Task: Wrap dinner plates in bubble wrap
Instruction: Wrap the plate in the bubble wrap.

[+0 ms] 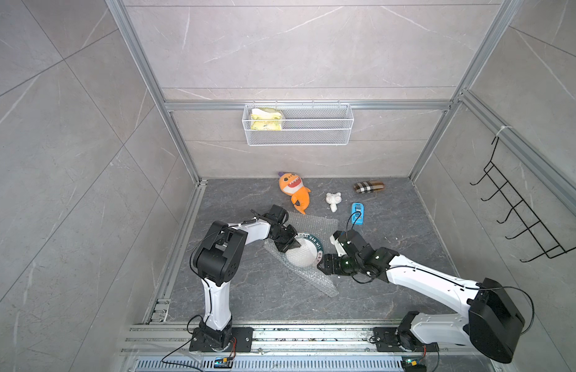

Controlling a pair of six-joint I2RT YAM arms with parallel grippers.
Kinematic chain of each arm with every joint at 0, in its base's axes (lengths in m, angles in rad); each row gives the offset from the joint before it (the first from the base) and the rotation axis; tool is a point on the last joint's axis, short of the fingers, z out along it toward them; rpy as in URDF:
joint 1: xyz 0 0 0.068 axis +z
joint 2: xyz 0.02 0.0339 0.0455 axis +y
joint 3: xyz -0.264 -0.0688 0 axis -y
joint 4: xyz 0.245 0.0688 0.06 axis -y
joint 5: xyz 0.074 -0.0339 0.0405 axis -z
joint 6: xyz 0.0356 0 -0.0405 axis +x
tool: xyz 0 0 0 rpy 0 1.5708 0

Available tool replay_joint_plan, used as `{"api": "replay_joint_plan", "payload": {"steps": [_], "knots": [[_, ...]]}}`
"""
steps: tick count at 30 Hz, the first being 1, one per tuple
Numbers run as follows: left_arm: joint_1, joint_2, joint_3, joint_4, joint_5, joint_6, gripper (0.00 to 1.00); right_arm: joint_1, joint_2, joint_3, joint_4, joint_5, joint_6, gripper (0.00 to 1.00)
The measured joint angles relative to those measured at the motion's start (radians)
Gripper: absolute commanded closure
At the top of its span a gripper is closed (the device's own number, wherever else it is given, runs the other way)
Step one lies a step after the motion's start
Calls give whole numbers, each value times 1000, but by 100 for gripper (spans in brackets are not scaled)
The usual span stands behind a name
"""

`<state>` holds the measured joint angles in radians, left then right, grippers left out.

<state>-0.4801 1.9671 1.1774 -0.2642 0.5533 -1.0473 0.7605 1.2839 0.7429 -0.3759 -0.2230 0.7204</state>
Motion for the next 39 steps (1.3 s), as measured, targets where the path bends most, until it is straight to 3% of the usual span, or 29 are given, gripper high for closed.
{"api": "replay_joint_plan", "payload": {"steps": [5, 11, 17, 27, 39], "knots": [[0, 4, 0, 14, 7, 0, 100, 60, -19, -112, -19, 0, 89, 29], [0, 5, -3, 25, 9, 0, 100, 90, 14, -159, 48, 11, 154, 55], [4, 5, -16, 47, 26, 1, 100, 90, 57, -120, 89, 7, 167, 100], [5, 8, -24, 71, 38, 5, 100, 88, 105, 151, 28, -2, 93, 100], [8, 16, -29, 92, 61, 9, 100, -60, 470, 401, 53, -55, -64, 100]]}}
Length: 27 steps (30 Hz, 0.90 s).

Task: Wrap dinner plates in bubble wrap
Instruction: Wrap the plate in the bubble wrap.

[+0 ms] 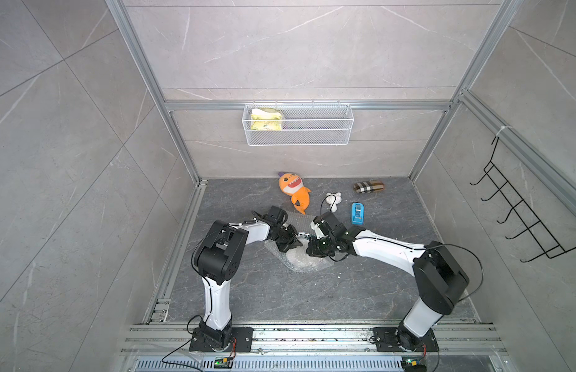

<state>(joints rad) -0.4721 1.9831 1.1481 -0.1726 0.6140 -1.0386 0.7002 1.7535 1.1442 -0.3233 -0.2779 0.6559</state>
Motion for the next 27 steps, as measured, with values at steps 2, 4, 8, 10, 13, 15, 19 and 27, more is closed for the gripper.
{"api": "replay_joint_plan", "payload": {"steps": [2, 4, 8, 10, 13, 15, 19, 27], "knots": [[1, 0, -2, 4, 2, 0, 100, -21, 45, 34, 6, -15, -18, 100], [1, 2, -2, 9, 7, 0, 100, -34, 88, 74, 6, -34, -32, 100], [2, 6, -2, 27, 9, 0, 100, -42, 160, 130, 5, -75, -56, 100], [2, 6, -2, 31, 8, 0, 100, -46, 195, 150, 5, -89, -68, 100], [2, 8, -2, 39, 9, 0, 100, -56, 237, 164, 5, -102, -84, 100], [2, 9, -2, 40, 10, 0, 100, -61, 252, 166, 5, -108, -94, 100], [6, 9, -2, 35, 14, 2, 83, -66, 267, 167, 8, -115, -109, 100], [45, -31, 62, -84, -21, 2, 61, -66, 270, 159, 37, -108, -130, 100]]}}
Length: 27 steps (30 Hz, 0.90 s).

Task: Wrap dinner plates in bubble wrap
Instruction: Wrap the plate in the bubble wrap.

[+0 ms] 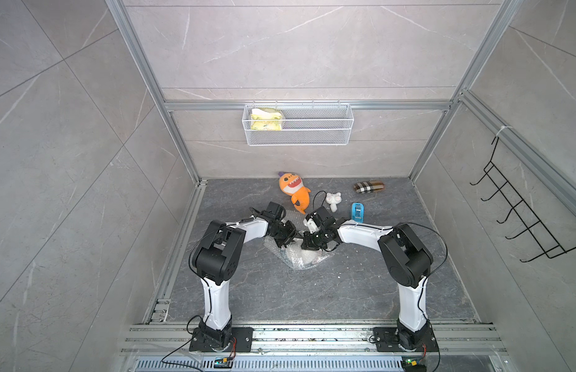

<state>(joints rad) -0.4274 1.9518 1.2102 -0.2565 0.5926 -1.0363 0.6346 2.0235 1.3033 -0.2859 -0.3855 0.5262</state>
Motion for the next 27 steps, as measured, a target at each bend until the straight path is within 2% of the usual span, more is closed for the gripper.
{"api": "replay_joint_plan", "payload": {"steps": [3, 7, 12, 18, 27], "knots": [[25, -45, 28, -49, -27, -4, 71, 0, 0, -4, 8, 0, 0, 100], [44, -134, 38, -66, -49, -17, 99, 0, 0, -6, 18, 0, 0, 100], [18, -197, 33, -52, -40, -48, 100, 0, 0, -8, 22, 0, 0, 100], [-83, -201, -62, 26, -42, -121, 100, -1, -1, -8, 21, -2, -6, 100], [-90, -161, -187, 69, -73, -150, 100, -4, -6, -15, 23, -5, -6, 100]]}}
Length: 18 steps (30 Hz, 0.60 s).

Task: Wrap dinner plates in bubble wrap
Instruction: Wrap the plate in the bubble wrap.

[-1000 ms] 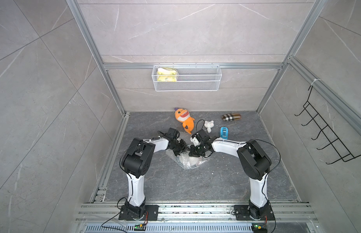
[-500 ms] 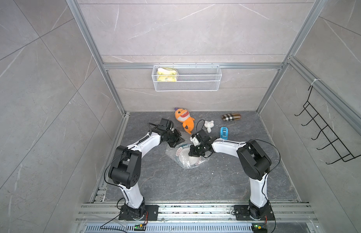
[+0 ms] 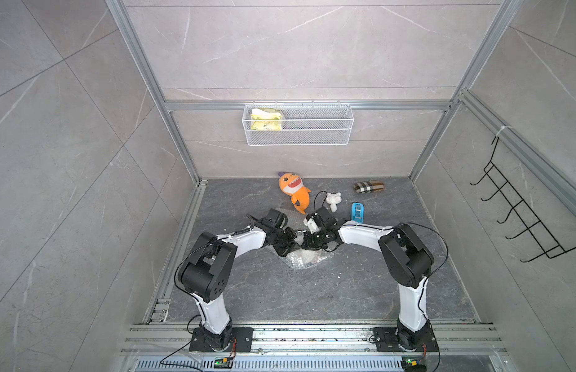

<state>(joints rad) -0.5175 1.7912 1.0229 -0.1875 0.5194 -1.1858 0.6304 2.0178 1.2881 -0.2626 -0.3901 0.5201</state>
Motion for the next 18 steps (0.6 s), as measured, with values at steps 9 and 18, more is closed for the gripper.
{"api": "replay_joint_plan", "payload": {"steps": [9, 18], "knots": [[0, 54, -8, 21, -30, 33, 100, -10, -29, -5, -11, 11, 1, 52], [0, 55, -35, 66, -35, 64, 100, -150, -210, -80, -34, 24, -13, 35]]}}
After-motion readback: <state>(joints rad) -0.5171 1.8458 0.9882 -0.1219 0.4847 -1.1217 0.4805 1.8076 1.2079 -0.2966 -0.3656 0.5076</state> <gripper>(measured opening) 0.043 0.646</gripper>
